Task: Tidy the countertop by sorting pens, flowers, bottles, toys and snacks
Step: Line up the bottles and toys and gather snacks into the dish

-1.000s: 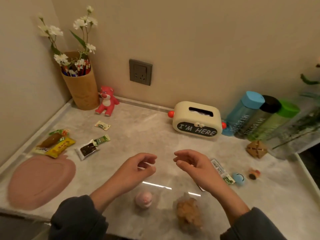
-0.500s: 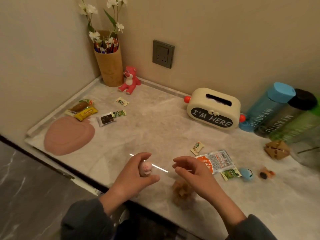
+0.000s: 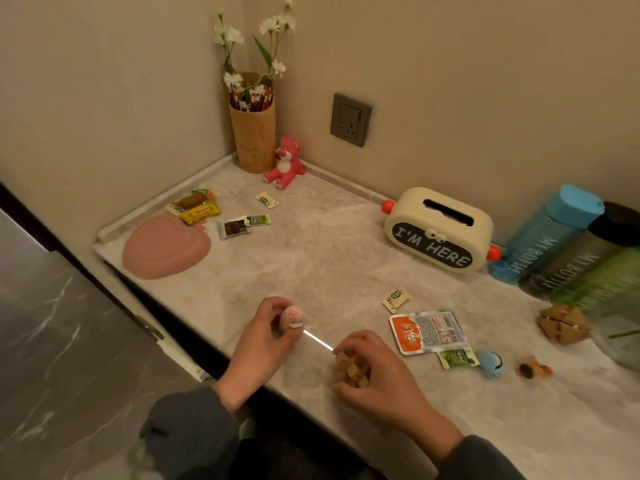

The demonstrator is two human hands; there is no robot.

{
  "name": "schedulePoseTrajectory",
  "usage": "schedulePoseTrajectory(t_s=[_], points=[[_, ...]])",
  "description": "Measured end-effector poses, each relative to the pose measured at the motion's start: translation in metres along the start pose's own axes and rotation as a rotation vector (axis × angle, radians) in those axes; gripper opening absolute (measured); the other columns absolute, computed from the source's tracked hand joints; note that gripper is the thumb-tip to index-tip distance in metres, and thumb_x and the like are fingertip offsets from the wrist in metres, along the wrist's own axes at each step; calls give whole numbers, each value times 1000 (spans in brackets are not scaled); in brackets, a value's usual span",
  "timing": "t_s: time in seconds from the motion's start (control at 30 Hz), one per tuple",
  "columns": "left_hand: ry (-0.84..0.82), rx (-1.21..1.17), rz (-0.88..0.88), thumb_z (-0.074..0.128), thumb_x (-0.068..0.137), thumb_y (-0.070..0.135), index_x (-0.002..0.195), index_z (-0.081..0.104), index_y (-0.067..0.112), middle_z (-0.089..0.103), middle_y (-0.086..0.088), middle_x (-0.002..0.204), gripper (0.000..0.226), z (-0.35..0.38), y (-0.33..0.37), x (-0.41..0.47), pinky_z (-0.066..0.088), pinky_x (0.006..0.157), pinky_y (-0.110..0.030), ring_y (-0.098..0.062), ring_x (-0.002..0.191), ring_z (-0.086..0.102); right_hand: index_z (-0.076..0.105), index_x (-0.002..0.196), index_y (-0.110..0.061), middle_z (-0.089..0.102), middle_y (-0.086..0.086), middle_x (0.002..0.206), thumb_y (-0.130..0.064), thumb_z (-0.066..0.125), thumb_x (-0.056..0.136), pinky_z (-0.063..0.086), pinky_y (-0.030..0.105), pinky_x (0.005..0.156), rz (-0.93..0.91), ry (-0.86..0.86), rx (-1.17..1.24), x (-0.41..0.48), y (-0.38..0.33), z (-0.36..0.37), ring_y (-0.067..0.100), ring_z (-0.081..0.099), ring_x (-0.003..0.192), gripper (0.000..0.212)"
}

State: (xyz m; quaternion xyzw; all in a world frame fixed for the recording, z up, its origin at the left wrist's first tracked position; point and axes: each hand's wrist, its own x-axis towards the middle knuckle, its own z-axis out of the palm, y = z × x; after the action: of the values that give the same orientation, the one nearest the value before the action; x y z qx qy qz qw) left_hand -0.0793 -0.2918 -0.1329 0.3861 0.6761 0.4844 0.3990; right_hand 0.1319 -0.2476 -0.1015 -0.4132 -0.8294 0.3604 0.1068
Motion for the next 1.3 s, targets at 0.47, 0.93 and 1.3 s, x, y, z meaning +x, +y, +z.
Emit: schedulePoseTrajectory(t_s=[0.47, 0.93, 1.3], points=[[-81, -248, -105, 57, 93, 21, 111, 56, 15, 71, -6, 99, 19, -33, 49, 74, 57, 74, -31, -14, 84, 69, 66, 109, -24, 66, -1, 93, -12, 72, 82, 51, 17, 55, 385, 141, 622, 89, -38, -25, 4, 67, 64, 30], [-320, 76, 126, 75, 80, 11, 108, 58, 20, 63, 7, 103, 34, -79, 99, 273, 50, 67, -8, -5, 92, 62, 65, 106, -19, 65, -3, 83, -8, 73, 81, 52, 16, 55, 404, 493, 634, 240, -66, -21, 8, 64, 64, 29], [-361, 440, 373, 69, 86, 21, 123, 57, 27, 58, 6, 121, 39, -48, 92, 382, 44, 95, -23, -9, 111, 55, 63, 93, -35, 62, -6, 101, -26, 76, 66, 55, 34, 86, 437, 655, 401, 341, -34, -38, 11, 61, 92, 31]])
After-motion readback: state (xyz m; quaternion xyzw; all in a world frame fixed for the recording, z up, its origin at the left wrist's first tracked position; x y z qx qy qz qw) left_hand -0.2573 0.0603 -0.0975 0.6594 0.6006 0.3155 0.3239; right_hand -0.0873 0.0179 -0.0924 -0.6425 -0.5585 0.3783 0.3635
